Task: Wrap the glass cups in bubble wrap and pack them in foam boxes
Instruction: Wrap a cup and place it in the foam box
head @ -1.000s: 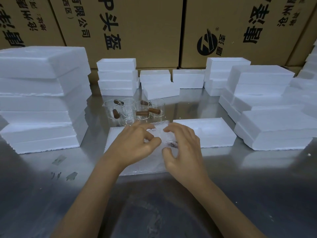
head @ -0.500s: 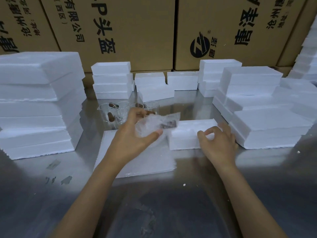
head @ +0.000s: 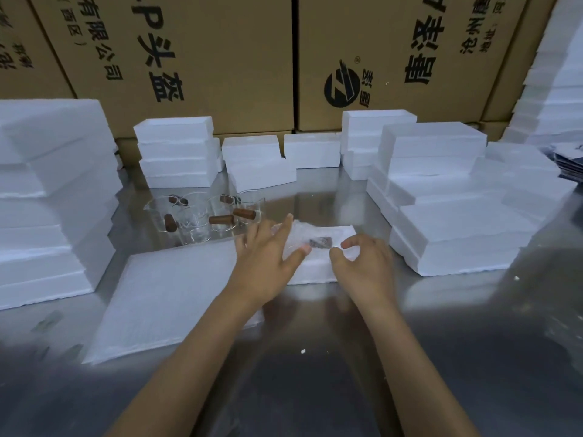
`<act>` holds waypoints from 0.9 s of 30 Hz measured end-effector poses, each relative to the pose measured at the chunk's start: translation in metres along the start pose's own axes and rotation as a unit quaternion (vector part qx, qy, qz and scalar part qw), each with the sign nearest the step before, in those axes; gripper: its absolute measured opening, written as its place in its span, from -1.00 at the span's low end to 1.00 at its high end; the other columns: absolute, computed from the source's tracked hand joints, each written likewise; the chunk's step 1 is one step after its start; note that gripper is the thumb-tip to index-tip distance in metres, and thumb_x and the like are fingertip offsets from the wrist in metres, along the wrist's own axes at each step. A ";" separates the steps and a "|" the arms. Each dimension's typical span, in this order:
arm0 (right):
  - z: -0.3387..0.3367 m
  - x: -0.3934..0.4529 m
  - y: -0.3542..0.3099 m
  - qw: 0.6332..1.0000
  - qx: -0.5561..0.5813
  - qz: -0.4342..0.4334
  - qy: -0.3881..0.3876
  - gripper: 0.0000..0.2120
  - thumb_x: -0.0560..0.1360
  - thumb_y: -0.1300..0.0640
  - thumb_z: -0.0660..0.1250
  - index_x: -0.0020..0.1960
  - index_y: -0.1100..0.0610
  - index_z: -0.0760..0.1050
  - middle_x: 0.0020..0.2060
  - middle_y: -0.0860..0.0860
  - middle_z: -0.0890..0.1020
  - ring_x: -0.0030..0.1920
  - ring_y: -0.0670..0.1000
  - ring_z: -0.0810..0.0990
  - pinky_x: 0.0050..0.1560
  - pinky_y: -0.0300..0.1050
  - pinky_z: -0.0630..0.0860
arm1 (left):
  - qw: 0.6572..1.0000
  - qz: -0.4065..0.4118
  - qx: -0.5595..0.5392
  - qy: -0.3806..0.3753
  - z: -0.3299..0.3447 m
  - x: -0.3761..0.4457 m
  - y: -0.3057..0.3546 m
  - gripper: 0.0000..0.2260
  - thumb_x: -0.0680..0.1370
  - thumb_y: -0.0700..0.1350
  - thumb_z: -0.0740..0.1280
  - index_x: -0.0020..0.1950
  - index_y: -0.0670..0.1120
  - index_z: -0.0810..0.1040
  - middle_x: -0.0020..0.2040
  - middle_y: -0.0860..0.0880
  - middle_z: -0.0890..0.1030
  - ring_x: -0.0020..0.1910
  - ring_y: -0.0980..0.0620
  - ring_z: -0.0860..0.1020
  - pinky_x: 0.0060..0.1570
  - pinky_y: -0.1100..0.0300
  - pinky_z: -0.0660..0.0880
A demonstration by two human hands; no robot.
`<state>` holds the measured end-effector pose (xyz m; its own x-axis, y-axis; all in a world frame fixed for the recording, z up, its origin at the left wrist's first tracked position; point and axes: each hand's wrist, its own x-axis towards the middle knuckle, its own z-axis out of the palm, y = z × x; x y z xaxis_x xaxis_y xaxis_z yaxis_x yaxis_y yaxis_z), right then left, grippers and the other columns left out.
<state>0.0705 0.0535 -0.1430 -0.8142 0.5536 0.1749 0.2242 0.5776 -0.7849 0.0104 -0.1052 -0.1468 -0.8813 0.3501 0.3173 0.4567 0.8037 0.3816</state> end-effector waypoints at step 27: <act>0.009 0.026 0.008 0.951 0.279 0.079 0.108 -0.84 0.53 0.00 0.17 -0.15 -0.01 0.48 -0.16 -0.06 0.61 -0.15 -0.11 0.54 -0.09 -0.08 0.44 | 0.988 -0.152 0.025 0.012 -0.049 0.155 -0.051 -0.62 0.60 -0.08 0.28 0.42 -0.08 0.38 0.37 -0.22 0.31 0.29 -0.23 0.42 0.30 -0.08 0.41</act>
<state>0.0461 0.0671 -0.1502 -0.6519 0.7517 0.0999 -0.0337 0.1029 -0.9941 -0.1439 -0.1156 -0.0745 -0.9734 0.0769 0.2156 0.1633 0.8933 0.4186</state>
